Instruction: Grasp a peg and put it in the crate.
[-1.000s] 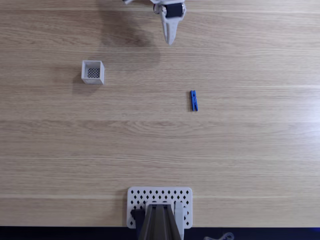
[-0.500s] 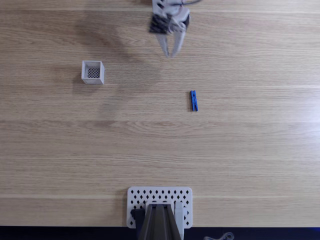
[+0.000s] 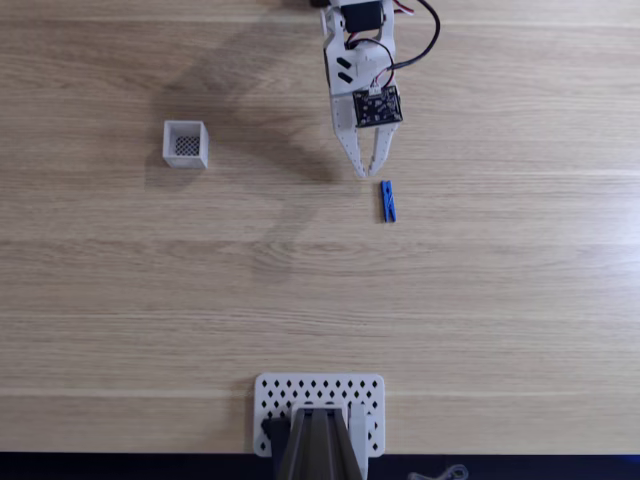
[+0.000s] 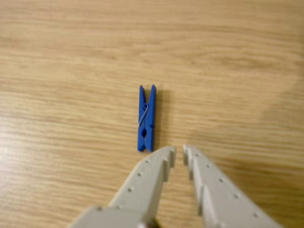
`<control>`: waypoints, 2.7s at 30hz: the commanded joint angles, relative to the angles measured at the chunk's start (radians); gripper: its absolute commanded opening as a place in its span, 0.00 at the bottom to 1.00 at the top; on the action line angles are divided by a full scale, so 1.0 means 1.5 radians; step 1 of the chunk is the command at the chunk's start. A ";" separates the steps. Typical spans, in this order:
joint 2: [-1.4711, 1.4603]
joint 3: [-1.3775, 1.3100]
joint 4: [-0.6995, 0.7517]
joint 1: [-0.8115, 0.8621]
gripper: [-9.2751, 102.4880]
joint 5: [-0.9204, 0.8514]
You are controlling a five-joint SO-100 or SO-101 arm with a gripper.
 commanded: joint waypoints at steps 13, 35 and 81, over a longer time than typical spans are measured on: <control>0.005 -0.055 -0.046 -0.051 0.30 0.005; -0.128 -0.152 -0.035 -0.012 0.25 0.002; 0.014 0.059 -0.515 0.299 0.08 0.074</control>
